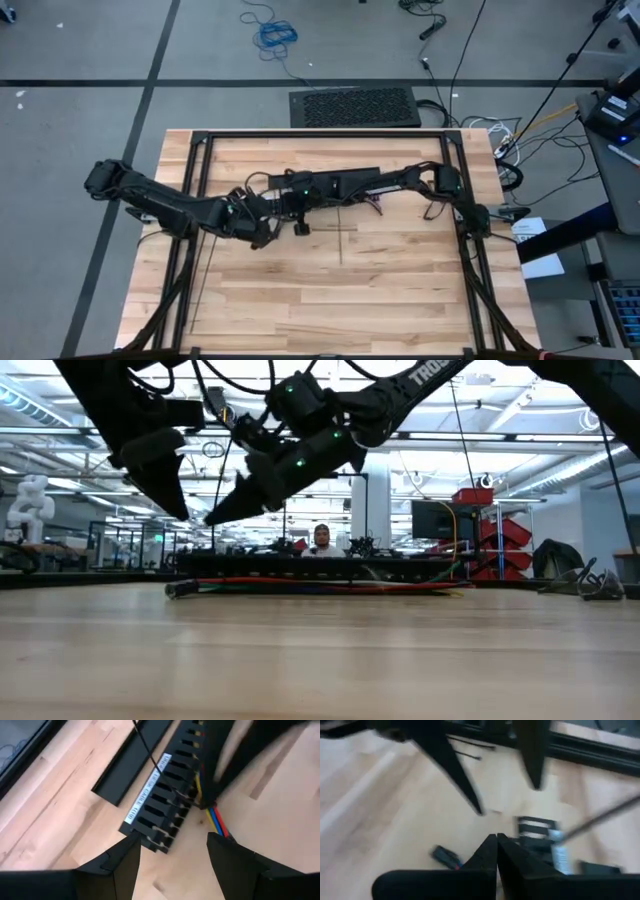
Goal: Ziptie cables
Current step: Put the ziptied cables into the black cable duct
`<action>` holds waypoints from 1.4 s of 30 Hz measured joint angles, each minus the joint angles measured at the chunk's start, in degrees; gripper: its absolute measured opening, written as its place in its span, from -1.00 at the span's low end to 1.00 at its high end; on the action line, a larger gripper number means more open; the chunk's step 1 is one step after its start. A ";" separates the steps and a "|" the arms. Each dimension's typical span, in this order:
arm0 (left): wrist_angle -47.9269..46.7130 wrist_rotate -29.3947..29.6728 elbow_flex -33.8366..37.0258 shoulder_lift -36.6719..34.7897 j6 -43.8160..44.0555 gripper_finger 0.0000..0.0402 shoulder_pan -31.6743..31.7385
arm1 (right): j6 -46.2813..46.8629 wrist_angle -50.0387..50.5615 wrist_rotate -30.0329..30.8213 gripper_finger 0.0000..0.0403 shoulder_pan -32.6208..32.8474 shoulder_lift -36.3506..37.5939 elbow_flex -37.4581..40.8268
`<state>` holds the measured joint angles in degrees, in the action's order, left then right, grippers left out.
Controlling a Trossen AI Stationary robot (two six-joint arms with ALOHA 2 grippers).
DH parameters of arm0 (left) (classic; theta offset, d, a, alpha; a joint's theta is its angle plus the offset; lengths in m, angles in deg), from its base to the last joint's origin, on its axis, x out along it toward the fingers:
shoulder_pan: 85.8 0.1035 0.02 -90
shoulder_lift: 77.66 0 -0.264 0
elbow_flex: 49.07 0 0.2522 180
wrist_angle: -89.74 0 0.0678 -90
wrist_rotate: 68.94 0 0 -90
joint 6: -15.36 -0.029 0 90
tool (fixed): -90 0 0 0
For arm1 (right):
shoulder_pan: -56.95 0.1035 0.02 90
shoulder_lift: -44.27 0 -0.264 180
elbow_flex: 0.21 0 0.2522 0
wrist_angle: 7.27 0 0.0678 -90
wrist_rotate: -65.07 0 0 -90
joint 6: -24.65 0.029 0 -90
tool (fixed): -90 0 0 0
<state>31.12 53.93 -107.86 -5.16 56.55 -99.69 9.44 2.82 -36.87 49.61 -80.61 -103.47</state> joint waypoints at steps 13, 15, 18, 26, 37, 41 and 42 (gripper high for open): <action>0.59 0.73 -0.03 -0.52 1.88 0.12 -4.59 | -4.10 38.51 24.54 -0.81 1.13 10.99 0.01; -0.28 3.05 -0.03 -0.52 1.94 0.12 -5.44 | -4.12 38.60 25.57 -0.75 2.58 11.54 1.15; -2.40 4.97 -0.03 -0.54 3.13 0.12 -5.36 | -4.13 38.55 26.82 -0.65 4.42 11.60 3.06; -2.15 4.47 -0.01 -0.52 3.52 0.12 -6.13 | -4.49 31.75 38.99 -0.25 7.17 11.65 10.30; -2.12 3.64 -0.01 -0.52 6.40 0.12 -7.26 | -6.66 25.56 41.87 0.04 5.96 11.25 13.78; -2.10 3.34 -0.01 -0.52 6.49 0.12 -7.26 | -8.26 24.48 41.35 0.00 3.82 11.27 13.79; -2.10 3.27 -0.01 -0.52 6.47 0.12 -7.26 | -8.40 24.66 40.72 -0.01 3.31 11.27 13.79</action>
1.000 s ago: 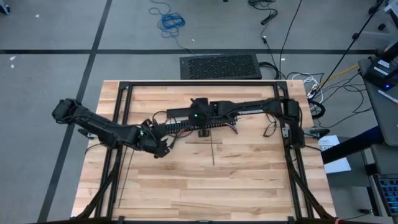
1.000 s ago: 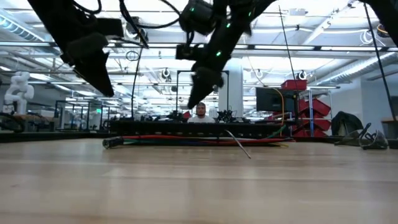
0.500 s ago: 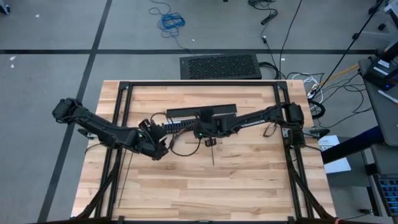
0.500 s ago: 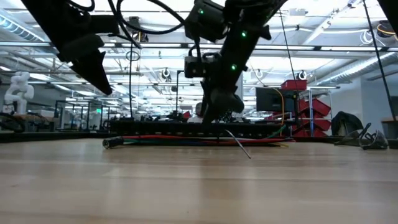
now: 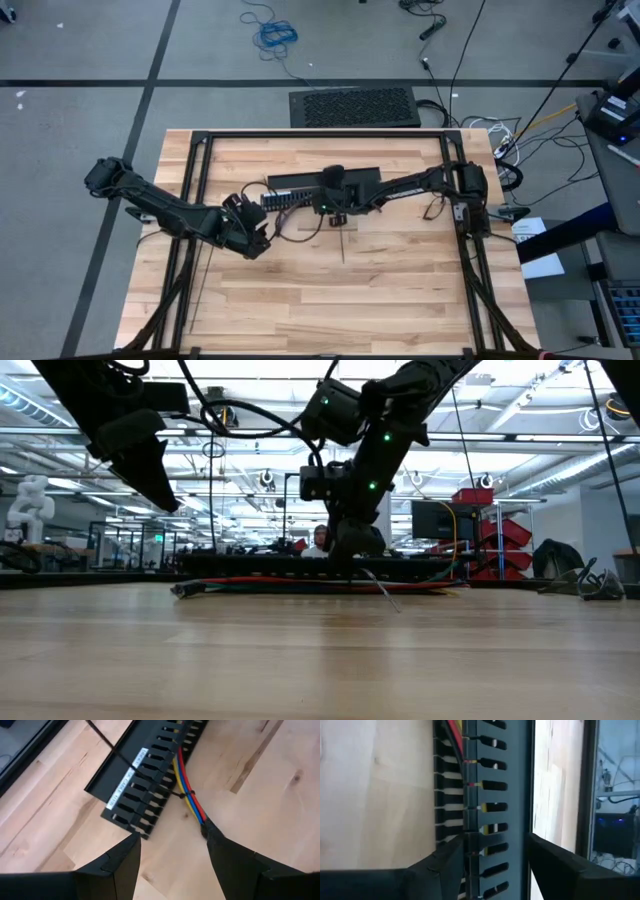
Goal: Ziptie cables
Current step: Put the ziptied cables into the black cable duct
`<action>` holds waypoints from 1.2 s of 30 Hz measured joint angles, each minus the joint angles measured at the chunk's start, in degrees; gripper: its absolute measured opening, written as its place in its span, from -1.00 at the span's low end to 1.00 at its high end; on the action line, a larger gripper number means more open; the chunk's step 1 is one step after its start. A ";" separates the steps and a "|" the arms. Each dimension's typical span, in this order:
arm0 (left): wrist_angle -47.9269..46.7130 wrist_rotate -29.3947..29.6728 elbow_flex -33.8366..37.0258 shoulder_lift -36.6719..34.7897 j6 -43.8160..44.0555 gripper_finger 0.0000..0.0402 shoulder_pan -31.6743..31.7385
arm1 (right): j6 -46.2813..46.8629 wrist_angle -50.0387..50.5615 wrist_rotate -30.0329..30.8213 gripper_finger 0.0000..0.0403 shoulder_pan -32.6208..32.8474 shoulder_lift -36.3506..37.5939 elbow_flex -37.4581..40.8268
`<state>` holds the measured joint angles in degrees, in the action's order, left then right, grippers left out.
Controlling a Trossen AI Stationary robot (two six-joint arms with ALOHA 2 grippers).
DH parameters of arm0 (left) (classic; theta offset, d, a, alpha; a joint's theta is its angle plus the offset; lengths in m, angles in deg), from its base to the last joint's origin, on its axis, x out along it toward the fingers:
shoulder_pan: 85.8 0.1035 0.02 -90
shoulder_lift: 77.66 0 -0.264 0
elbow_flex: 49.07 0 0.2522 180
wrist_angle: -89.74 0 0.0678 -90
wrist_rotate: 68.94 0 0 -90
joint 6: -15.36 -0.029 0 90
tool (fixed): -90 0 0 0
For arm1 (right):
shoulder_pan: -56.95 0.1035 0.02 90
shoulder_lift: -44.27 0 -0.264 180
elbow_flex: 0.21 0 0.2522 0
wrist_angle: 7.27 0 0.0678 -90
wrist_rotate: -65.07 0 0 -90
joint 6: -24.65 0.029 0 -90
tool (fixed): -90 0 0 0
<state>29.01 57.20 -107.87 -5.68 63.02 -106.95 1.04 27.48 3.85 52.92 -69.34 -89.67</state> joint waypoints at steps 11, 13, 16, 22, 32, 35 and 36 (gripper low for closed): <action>-0.07 -0.88 0.00 0.00 -0.29 0.12 0.00 | -2.96 -0.08 -5.42 -0.29 -5.14 -0.01 0.00; -0.07 -1.38 0.00 0.00 -0.49 0.12 0.00 | -3.64 -0.19 -6.58 -0.34 -6.01 -0.07 -0.04; -0.07 -1.49 0.00 0.00 -0.55 0.12 0.00 | -4.58 -0.21 -7.69 -0.42 -6.99 -0.17 -0.13; -0.09 -1.51 0.00 0.00 -0.55 0.12 0.23 | -7.33 -0.53 -8.51 -0.72 -7.59 -0.31 -0.30; -0.08 -5.50 0.00 0.00 -2.06 0.12 1.97 | -8.19 9.46 -17.82 -0.99 -7.93 -0.39 -1.91; -0.03 -6.19 0.00 0.00 -2.90 0.12 2.31 | -5.75 14.54 -20.59 -0.99 -8.04 -0.31 -3.14; 0.04 -6.20 0.00 0.00 -3.04 0.12 2.32 | -5.24 16.29 -21.07 -0.99 -7.71 -0.31 -3.60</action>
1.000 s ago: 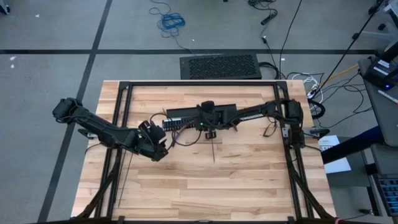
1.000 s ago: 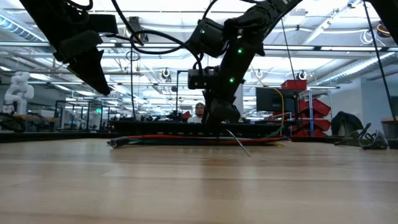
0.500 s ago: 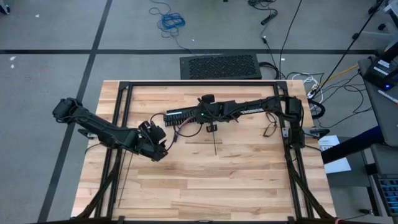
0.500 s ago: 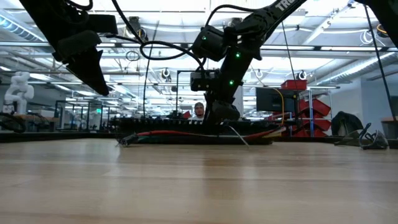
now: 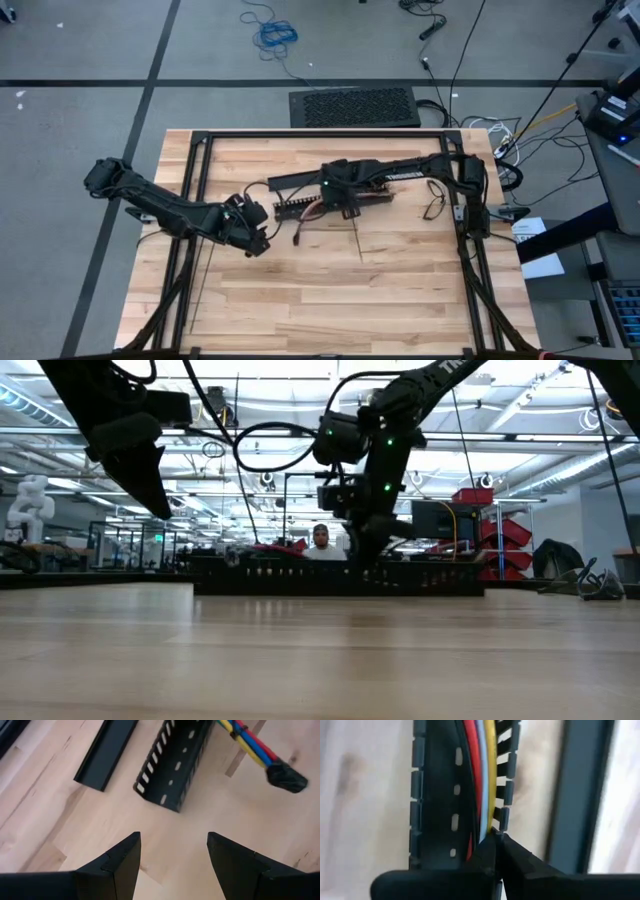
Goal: Ziptie cables
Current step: Put the ziptied cables into the black cable duct
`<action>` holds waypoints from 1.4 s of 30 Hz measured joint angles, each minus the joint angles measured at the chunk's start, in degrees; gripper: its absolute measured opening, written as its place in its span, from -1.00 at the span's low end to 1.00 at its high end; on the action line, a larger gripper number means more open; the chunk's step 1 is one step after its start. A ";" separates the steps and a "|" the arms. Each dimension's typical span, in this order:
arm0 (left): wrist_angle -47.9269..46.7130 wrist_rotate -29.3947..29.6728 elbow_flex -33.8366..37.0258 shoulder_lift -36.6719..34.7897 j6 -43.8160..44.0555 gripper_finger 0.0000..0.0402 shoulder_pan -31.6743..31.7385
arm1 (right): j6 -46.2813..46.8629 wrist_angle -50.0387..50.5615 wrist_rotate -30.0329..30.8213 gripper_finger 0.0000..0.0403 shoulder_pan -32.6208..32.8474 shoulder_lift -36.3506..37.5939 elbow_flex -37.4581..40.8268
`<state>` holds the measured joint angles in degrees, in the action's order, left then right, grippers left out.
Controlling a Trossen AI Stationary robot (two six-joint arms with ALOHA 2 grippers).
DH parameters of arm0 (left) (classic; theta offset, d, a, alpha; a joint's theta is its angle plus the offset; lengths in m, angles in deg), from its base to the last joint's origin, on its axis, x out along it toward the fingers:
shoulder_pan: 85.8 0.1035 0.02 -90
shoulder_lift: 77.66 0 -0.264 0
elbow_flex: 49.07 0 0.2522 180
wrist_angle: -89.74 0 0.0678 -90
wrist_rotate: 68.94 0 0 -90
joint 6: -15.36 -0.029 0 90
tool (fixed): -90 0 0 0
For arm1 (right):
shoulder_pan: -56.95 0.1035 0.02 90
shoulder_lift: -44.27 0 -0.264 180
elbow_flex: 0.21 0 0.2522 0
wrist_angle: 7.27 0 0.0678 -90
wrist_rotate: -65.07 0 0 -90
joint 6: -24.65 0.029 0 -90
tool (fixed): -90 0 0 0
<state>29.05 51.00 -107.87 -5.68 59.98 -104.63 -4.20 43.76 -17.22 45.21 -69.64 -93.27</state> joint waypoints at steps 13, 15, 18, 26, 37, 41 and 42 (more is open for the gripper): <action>26.26 -6.73 -2.60 1.30 -16.35 0.12 -0.54 | 1.72 5.17 -9.86 -1.00 2.52 0.13 -0.84; 25.66 -6.84 -2.49 3.12 -13.18 0.12 -1.41 | 2.58 5.06 -10.14 -1.00 2.48 0.13 -0.84; 26.12 -6.31 -2.45 5.94 -4.21 0.12 -2.93 | 3.98 4.87 -9.94 -1.00 2.48 0.11 -0.81; 37.85 -7.53 -2.54 11.85 10.80 0.12 -5.23 | 7.09 3.19 -9.69 -1.00 2.66 0.02 -0.77; 31.90 -11.82 -2.49 17.15 22.21 0.12 -4.07 | 6.79 0.92 -8.88 -1.00 4.82 -0.09 -0.75; 35.03 -13.54 -2.49 19.23 22.70 0.12 -4.11 | 6.77 0.45 -9.14 -1.00 4.88 -0.09 -0.71; 36.18 -13.70 -2.49 19.79 22.70 0.12 -4.11 | 6.77 0.36 -9.16 -1.00 4.88 -0.09 -0.68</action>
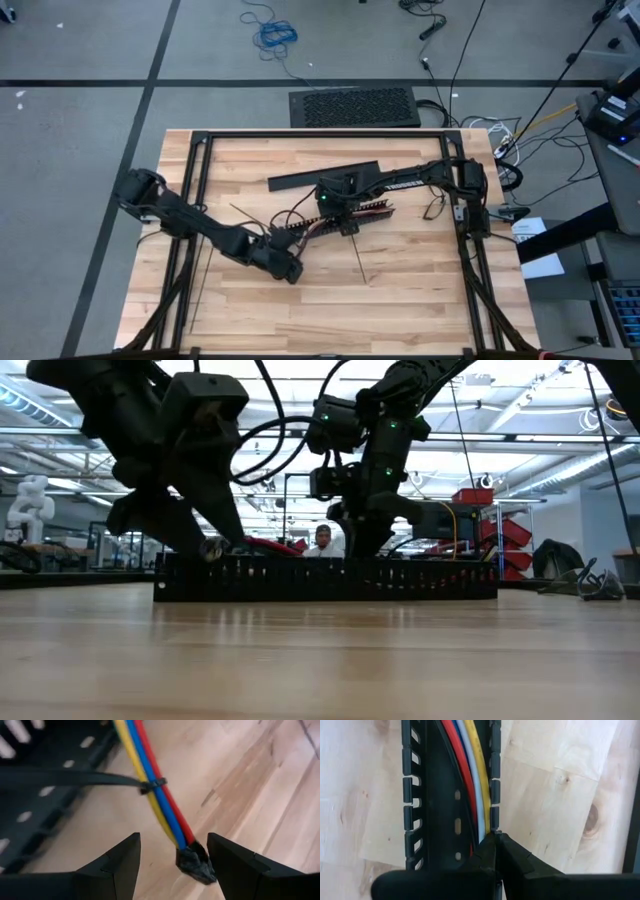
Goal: Ziptie cables
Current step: Put the ziptied cables into the black cable duct
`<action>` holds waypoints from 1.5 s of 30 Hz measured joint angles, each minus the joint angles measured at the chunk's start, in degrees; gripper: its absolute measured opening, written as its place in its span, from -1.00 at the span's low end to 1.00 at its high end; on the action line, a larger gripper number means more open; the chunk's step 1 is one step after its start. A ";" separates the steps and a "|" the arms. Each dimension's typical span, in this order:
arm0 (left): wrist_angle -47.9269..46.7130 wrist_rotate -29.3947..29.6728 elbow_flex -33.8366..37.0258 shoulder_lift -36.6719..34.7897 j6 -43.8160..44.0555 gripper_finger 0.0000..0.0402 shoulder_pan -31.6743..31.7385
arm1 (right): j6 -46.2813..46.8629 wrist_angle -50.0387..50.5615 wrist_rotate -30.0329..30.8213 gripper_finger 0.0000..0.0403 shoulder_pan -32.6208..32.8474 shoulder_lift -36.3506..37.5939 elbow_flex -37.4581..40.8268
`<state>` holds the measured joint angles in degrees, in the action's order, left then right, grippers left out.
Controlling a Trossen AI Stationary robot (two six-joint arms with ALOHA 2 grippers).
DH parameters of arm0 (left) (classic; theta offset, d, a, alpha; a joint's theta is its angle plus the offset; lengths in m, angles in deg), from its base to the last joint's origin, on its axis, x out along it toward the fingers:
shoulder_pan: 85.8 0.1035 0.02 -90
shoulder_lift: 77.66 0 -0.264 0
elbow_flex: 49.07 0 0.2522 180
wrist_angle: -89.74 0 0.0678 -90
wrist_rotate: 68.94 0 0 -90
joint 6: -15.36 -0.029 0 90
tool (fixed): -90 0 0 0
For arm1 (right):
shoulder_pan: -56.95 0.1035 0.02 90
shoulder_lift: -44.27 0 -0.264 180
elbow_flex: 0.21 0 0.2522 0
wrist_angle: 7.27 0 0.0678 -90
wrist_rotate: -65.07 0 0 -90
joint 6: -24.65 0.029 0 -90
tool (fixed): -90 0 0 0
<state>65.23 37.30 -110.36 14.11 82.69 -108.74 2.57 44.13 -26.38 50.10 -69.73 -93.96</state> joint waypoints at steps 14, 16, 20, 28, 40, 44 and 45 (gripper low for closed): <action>-0.41 0.09 0.00 1.42 -0.25 -0.42 0.11 | -0.22 -1.03 -0.18 -1.00 0.00 -0.02 0.00; -1.27 0.10 0.00 1.08 -1.29 -0.63 0.11 | -0.24 -0.94 -0.18 -1.00 0.00 -0.02 0.00; -5.44 0.20 -1.67 -0.80 -3.99 -0.80 0.13 | -1.08 0.10 -0.38 -1.00 -0.04 0.00 -0.04; -32.19 2.07 -11.43 -2.65 -8.76 -0.80 0.78 | -2.17 1.64 -0.34 -1.00 -0.15 0.07 -0.11; -40.02 -3.77 -11.67 -1.33 -26.57 -0.80 5.36 | -3.29 3.24 -0.37 -1.00 -0.15 0.13 -0.13; -39.47 -4.12 -10.70 -0.99 -30.90 -0.80 6.36 | -4.11 3.94 -0.35 -1.00 -0.11 0.15 -0.17; -38.77 -4.28 -10.44 -0.99 -31.81 -0.80 6.69 | -4.23 3.98 -0.37 -1.00 -0.11 0.15 -0.17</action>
<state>26.46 33.02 -120.80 13.12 50.88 -102.04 -1.66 48.11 -26.76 49.99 -69.58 -94.13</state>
